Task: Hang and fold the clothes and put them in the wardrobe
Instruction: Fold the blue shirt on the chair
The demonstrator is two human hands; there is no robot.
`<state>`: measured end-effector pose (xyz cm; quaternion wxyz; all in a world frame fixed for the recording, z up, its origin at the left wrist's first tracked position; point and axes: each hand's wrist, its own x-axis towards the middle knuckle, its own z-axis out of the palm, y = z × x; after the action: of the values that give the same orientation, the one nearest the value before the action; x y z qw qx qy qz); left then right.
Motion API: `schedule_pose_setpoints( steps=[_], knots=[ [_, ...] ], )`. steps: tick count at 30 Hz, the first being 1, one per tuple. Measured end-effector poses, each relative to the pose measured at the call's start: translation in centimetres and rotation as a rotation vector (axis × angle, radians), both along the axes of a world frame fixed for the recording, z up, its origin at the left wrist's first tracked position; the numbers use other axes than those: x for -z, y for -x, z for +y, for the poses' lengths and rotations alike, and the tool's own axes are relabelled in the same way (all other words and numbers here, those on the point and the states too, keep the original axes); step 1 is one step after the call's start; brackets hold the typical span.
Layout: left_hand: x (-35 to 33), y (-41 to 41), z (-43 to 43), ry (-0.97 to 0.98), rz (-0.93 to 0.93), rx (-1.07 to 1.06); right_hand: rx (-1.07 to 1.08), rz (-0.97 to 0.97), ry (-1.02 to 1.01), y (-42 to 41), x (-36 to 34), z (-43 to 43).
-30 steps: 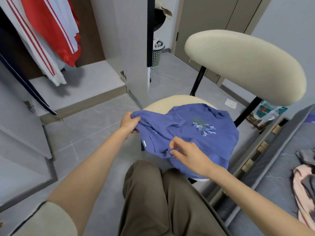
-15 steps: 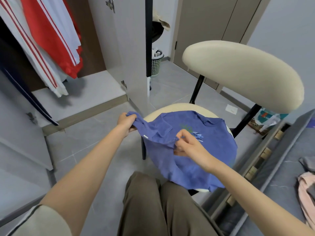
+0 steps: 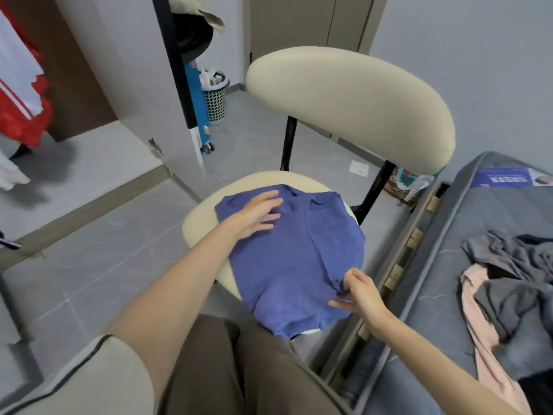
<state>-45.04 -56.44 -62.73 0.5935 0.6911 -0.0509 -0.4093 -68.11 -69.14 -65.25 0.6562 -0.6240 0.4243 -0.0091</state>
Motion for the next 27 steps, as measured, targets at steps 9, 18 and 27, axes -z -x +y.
schedule_pose_setpoints(
  steps=[9, 18, 27],
  knots=[
    [4.8, 0.1, 3.7, -0.433, -0.562, -0.188, -0.454, -0.032, 0.811, 0.3, 1.1, 1.0],
    [7.3, -0.1, 7.6, -0.45, -0.397, -0.221, -1.047, 0.22, 0.869, -4.5, 2.1, 8.7],
    [7.4, -2.8, 5.5, -0.297, -0.383, -0.147, -0.938, 0.399, 1.256, -5.3, 4.0, 10.9]
  ],
)
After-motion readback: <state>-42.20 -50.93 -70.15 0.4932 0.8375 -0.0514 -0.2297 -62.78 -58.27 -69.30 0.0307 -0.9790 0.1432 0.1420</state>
